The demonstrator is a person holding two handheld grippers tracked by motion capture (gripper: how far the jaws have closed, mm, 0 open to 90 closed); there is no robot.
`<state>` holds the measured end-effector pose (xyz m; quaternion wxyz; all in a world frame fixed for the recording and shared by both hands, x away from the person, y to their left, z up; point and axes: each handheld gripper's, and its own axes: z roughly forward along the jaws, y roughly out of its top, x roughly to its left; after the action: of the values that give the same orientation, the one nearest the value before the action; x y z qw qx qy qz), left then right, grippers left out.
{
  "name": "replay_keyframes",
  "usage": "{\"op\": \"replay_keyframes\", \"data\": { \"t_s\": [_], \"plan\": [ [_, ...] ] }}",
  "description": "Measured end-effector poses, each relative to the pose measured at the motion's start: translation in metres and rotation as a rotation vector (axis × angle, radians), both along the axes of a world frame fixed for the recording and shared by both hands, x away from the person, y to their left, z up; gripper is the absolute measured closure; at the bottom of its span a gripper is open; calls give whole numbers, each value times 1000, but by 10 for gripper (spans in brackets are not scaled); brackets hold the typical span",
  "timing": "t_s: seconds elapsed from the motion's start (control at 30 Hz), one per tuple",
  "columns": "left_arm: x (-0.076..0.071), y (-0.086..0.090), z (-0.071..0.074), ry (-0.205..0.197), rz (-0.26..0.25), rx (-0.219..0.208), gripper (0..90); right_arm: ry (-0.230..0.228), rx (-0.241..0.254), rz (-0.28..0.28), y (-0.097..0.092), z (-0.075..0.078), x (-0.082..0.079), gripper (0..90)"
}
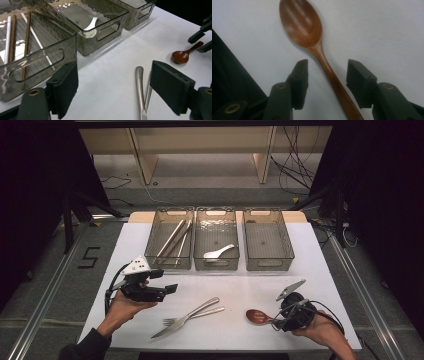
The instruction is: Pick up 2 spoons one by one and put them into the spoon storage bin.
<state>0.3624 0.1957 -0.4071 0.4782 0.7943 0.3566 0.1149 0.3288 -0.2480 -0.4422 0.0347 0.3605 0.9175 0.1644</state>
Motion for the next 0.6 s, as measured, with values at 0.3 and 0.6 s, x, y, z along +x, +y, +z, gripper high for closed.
{"op": "replay_keyframes", "data": {
  "t_s": [0.3, 0.6],
  "plan": [
    [-1, 0, 1, -9, -9, -7, 211, 23, -64, 23, 8, -9, 3, 470],
    [-1, -2, 0, -9, -14, -1, 208, 14, -108, 50, 11, -12, 3, 612]
  ]
}}
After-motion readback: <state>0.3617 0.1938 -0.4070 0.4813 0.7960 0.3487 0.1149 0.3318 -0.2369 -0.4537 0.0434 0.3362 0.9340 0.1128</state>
